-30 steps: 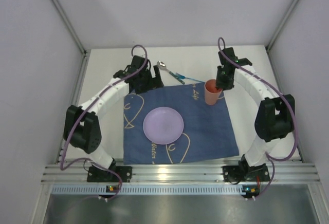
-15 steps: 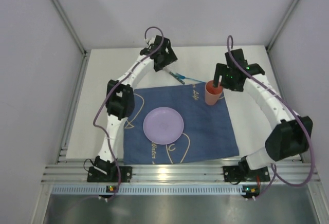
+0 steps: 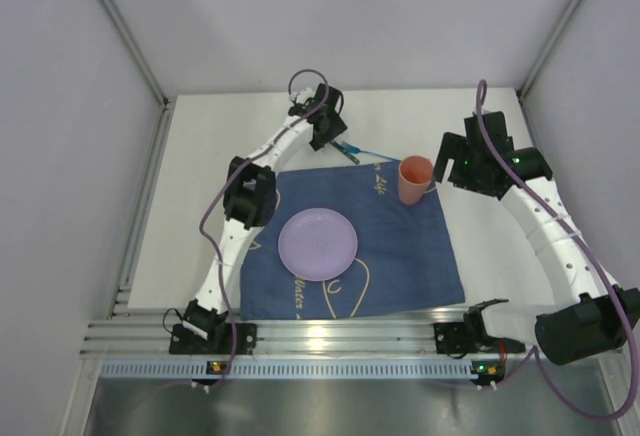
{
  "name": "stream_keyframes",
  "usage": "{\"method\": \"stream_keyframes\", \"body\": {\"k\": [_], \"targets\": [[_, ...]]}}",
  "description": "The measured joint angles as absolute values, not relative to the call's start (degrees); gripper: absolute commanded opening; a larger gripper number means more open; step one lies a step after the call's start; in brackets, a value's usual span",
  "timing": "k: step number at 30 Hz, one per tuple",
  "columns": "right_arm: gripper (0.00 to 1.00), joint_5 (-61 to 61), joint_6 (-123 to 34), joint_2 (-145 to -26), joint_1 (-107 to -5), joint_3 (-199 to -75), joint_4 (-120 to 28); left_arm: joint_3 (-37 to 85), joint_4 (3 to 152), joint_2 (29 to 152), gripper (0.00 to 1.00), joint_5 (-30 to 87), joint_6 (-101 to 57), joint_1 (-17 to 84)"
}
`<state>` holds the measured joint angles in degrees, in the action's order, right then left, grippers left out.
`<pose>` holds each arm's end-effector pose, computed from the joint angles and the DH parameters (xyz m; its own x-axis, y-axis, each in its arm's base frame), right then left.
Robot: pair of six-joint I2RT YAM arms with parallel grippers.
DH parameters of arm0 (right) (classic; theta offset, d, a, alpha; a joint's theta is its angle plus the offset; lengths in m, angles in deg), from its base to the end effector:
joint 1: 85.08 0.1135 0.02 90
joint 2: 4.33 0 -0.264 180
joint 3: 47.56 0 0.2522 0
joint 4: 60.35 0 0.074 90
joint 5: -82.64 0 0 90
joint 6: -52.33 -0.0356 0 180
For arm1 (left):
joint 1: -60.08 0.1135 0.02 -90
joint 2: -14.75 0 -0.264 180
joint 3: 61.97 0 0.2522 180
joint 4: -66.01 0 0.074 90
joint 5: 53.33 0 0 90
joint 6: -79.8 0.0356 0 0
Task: Set the dinner table for one person
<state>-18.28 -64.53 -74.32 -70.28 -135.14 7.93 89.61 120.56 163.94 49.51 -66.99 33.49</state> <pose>0.2329 0.0546 0.3535 -0.7283 0.2664 -0.6314 0.2177 0.9635 0.1555 0.5092 -0.2460 0.1734 -0.6499 -0.5869 -0.4828 -0.4186 0.8067 -0.4171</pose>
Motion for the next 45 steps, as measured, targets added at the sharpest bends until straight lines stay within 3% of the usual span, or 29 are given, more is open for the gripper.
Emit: {"method": "stream_keyframes", "body": {"k": [5, 6, 9, 15, 16, 19, 24, 26, 35, 45], "targets": [[0.88, -18.2, -64.5, -74.1, -71.3, -134.8, 9.4, 92.8, 121.6, 166.1, 0.53, 50.2, -66.6, 33.5], [0.88, -18.2, -64.5, -73.8, -71.4, -134.8, 9.6, 93.8, 121.9, 166.9, 0.43, 50.3, -66.3, 33.6], [0.88, -18.1, -64.5, -73.2, -71.8, -134.8, 10.1, 96.2, 122.8, 168.4, 0.33, 50.0, -64.9, 34.1], [0.88, -17.0, -64.5, -71.2, -73.0, -134.0, 10.6, 98.0, 126.2, 169.2, 0.18, 48.1, -62.2, 35.8], [0.88, -16.7, -64.5, -71.0, -73.3, -133.7, 10.6, 98.3, 127.2, 169.2, 0.1, 47.7, -61.2, 36.4], [0.88, -16.0, -64.5, -70.7, -73.8, -132.8, 10.8, 98.8, 128.5, 169.2, 0.0, 46.9, -58.6, 38.0], [0.88, -14.8, -64.5, -70.1, -74.1, -130.7, 10.9, 95.6, 128.2, 167.2, 0.05, 46.4, -52.9, 41.4], [0.88, -14.2, -64.5, -69.6, -74.1, -129.7, 10.8, 93.7, 128.1, 166.0, 0.0, 46.4, -50.7, 42.9], [0.91, -7.2, -62.1, -69.1, -74.4, -128.3, 5.3, 90.1, 128.2, 162.8, 0.0, 47.7, -40.9, 48.9], [0.94, 3.8, -60.2, -91.5, -71.5, -151.4, -1.3, 79.3, 127.6, 143.9, 0.0, 47.1, -34.9, 49.8]]}}
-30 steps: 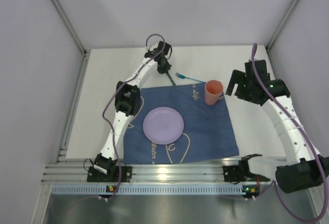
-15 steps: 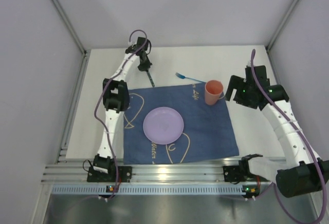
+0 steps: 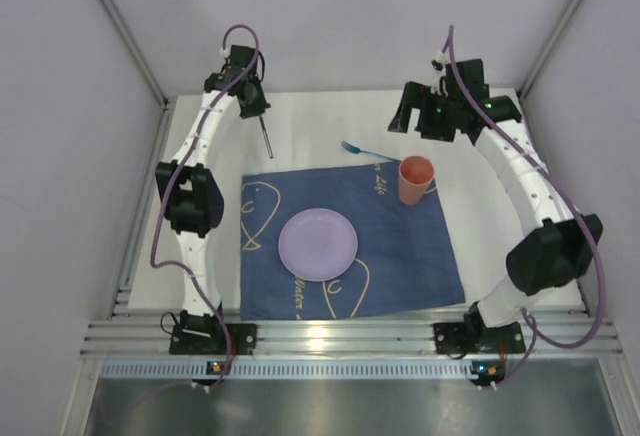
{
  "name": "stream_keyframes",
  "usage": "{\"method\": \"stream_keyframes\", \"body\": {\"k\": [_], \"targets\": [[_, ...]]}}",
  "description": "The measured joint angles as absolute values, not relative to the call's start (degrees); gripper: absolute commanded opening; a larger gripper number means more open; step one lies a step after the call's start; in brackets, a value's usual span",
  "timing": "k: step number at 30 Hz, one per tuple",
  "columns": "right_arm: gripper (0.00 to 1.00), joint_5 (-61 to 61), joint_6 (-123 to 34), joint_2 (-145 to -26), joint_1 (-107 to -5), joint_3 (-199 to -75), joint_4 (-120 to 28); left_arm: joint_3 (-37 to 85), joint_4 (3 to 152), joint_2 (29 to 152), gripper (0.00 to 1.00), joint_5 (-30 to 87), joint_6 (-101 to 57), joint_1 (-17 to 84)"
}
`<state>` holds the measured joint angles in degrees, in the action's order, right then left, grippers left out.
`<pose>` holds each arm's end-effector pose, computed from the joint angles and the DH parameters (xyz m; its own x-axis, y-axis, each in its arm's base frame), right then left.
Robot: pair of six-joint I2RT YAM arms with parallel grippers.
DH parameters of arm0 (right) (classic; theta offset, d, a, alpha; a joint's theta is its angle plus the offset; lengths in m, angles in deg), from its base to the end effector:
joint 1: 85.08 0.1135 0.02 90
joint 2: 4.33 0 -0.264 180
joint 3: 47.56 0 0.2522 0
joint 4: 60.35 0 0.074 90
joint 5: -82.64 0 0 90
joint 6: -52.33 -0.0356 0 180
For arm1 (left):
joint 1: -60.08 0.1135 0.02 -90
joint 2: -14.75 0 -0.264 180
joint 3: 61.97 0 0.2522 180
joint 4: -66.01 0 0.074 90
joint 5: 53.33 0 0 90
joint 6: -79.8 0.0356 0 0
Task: Set the dinner table for one person
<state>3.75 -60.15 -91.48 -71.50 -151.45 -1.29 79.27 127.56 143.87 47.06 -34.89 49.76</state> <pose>0.3181 0.0839 0.3765 -0.7458 0.2058 -0.6336 -0.0906 0.9109 0.4026 0.4970 -0.0840 0.2885 -0.7044 -0.2893 -0.6481 -0.2569 0.9552 -0.1472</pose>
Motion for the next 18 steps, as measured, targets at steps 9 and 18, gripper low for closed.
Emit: {"method": "stream_keyframes", "body": {"k": [9, 18], "targets": [[1.0, 4.6, -62.1, -106.0, -67.7, -163.0, -1.7, 64.9, 127.0, 124.9, 0.0, 42.7, -38.8, 41.9], [1.0, -7.4, -64.3, -99.2, -74.6, -162.1, 1.0, 38.2, 123.0, 114.6, 0.0, 35.6, -58.0, 20.9]]}}
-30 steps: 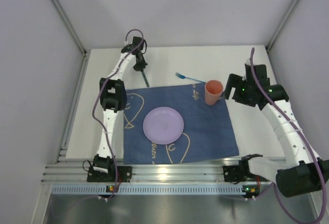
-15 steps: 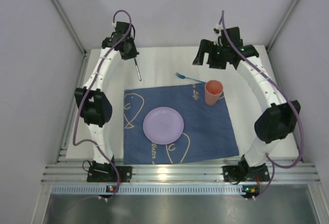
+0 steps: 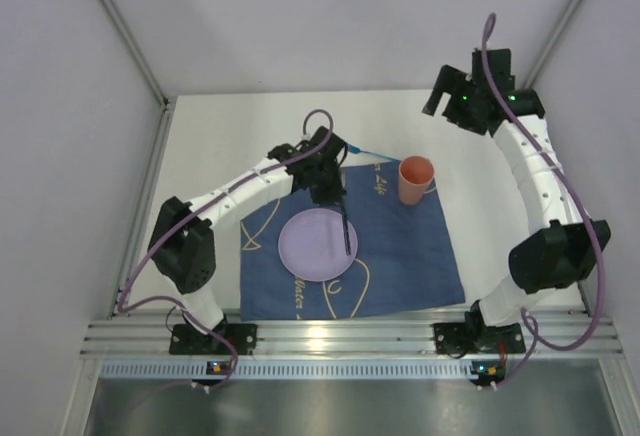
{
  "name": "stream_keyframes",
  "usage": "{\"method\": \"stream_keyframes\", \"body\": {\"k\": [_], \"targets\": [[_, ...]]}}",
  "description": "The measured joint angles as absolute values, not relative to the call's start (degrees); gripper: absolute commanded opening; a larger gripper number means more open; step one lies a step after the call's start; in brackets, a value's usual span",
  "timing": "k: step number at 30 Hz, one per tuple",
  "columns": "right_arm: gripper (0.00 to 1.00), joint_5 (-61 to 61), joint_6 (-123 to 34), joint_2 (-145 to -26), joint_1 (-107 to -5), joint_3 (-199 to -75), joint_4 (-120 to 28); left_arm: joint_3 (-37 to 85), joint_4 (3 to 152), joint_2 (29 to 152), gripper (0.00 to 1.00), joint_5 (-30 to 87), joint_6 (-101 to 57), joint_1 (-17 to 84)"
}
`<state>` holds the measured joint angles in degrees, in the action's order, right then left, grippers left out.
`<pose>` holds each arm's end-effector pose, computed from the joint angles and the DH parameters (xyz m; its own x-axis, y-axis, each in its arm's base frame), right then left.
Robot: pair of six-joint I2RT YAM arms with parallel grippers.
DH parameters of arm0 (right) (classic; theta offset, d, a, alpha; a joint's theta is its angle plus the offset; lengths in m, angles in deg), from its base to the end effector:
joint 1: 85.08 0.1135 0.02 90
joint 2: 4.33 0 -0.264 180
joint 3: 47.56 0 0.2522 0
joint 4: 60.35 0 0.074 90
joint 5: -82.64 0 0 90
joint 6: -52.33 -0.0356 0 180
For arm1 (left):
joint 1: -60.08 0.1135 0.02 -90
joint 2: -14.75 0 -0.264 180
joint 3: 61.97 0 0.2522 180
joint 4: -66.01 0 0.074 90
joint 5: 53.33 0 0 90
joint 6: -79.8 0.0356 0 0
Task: Set the dinner table for one person
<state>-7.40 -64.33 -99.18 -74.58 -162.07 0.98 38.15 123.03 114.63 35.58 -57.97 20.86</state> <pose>0.3556 0.0659 0.3885 -0.6657 0.3329 -0.6678 0.1309 0.9332 0.3348 0.2921 -0.2392 0.2830 -0.9097 -0.2131 -0.3564 -0.0496 0.9078 -0.4164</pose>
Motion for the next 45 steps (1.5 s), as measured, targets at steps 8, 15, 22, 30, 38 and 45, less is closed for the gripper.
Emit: {"method": "stream_keyframes", "body": {"k": [8, 15, 22, 30, 38, 45], "targets": [[1.0, -10.7, -64.2, -86.4, -83.0, -155.1, 1.7, 34.6, 116.4, 118.5, 0.0, 34.1, -67.9, 11.9], [1.0, -10.3, -62.8, -82.6, -86.5, -147.1, 2.6, 38.2, 113.1, 128.8, 0.38, 32.0, -69.6, 7.9], [1.0, -10.1, -62.2, -81.3, -87.9, -143.2, 2.8, 41.8, 113.7, 130.3, 0.65, 32.2, -69.3, 8.6], [1.0, -8.8, -62.2, -77.3, -87.9, -140.4, 2.7, 50.2, 114.1, 130.4, 0.61, 31.3, -65.9, 20.9], [1.0, -8.4, -62.2, -73.3, -87.9, -135.4, 2.8, 75.0, 111.2, 148.8, 0.59, 27.6, -65.6, 30.9], [1.0, -9.1, -62.1, -70.7, -88.1, -130.8, 2.8, 80.2, 109.1, 161.9, 0.57, 20.6, -69.8, 31.4]]}}
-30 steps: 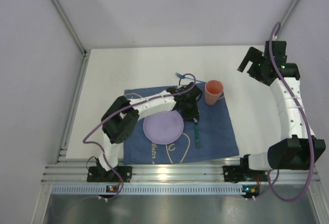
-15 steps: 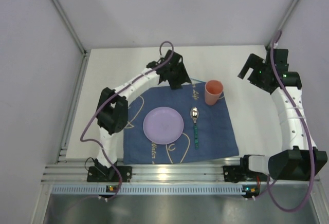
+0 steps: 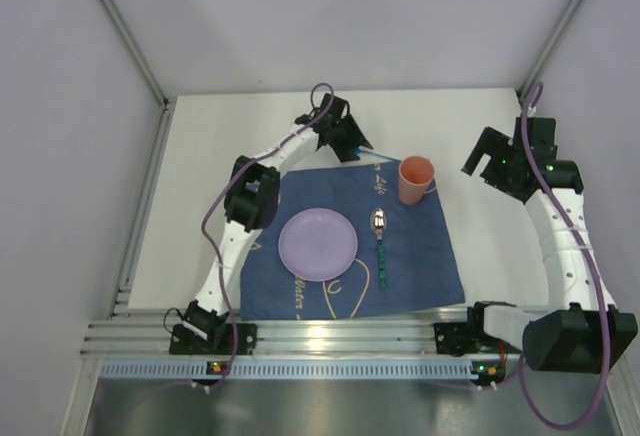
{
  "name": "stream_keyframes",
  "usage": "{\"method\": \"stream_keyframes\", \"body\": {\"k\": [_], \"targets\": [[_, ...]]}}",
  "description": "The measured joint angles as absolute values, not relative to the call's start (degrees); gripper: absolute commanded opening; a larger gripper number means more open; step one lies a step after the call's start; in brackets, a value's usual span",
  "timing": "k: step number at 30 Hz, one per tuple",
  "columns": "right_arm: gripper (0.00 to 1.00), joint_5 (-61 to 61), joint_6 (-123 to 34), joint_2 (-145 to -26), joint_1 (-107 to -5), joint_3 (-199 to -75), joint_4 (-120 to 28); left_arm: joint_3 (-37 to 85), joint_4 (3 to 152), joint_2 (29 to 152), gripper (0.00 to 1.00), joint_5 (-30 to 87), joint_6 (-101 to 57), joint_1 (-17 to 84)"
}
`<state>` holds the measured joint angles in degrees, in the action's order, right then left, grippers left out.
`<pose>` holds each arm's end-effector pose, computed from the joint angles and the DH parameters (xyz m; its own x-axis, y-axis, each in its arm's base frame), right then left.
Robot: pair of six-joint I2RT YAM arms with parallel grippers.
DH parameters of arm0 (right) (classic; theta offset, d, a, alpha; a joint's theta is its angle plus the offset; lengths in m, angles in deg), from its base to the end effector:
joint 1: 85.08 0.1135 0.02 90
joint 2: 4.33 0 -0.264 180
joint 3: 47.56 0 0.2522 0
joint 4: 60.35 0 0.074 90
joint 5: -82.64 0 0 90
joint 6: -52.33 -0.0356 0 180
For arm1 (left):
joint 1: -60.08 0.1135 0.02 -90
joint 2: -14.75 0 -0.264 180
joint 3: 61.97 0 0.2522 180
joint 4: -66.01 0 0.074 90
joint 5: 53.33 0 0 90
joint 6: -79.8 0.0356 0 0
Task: Set the dinner table for one person
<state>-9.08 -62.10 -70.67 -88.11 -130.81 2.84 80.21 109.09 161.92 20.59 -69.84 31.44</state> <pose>0.2307 -0.0133 0.3495 -0.6267 0.4471 -0.6382 0.3655 0.8920 0.2661 0.4915 -0.2796 0.1542 -0.8676 -0.4709 -0.1599 -0.2485 0.6891 -0.6807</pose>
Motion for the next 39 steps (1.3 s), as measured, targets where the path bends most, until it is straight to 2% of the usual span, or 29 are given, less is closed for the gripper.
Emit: {"method": "stream_keyframes", "body": {"k": [9, 14, 17, 18, 20, 21, 23, 34, 39], "targets": [[1.0, -9.7, -61.4, -70.8, -88.7, -128.8, 2.7, 80.4, 109.4, 161.9, 0.56, 22.5, -70.6, 30.2], [1.0, -9.7, -61.1, -70.8, -88.9, -128.8, 2.7, 85.6, 110.6, 165.0, 0.53, 24.4, -72.1, 29.6], [1.0, -9.8, -60.7, -70.8, -89.0, -128.8, 2.7, 87.3, 110.3, 166.3, 0.43, 25.2, -73.8, 29.3], [1.0, -9.8, -60.6, -70.8, -89.0, -128.8, 2.7, 87.9, 110.3, 166.8, 0.31, 25.5, -74.2, 29.3], [1.0, -9.9, -60.4, -70.8, -89.0, -128.8, 2.7, 89.0, 110.4, 167.8, 0.22, 26.2, -74.8, 29.3], [1.0, -9.9, -60.3, -70.8, -89.0, -128.8, 2.8, 89.6, 110.2, 168.4, 0.06, 26.0, -75.1, 29.3], [1.0, -10.0, -60.2, -70.8, -89.0, -128.8, 2.8, 90.8, 110.6, 169.3, 0.0, 26.5, -75.3, 29.3], [1.0, -10.1, -60.2, -70.8, -89.0, -128.8, 2.8, 92.4, 111.7, 169.9, 0.0, 25.9, -70.7, 34.5], [1.0, -10.1, -60.2, -70.7, -89.0, -128.4, 2.7, 86.0, 110.9, 165.4, 0.0, 27.0, -66.1, 39.4]]}}
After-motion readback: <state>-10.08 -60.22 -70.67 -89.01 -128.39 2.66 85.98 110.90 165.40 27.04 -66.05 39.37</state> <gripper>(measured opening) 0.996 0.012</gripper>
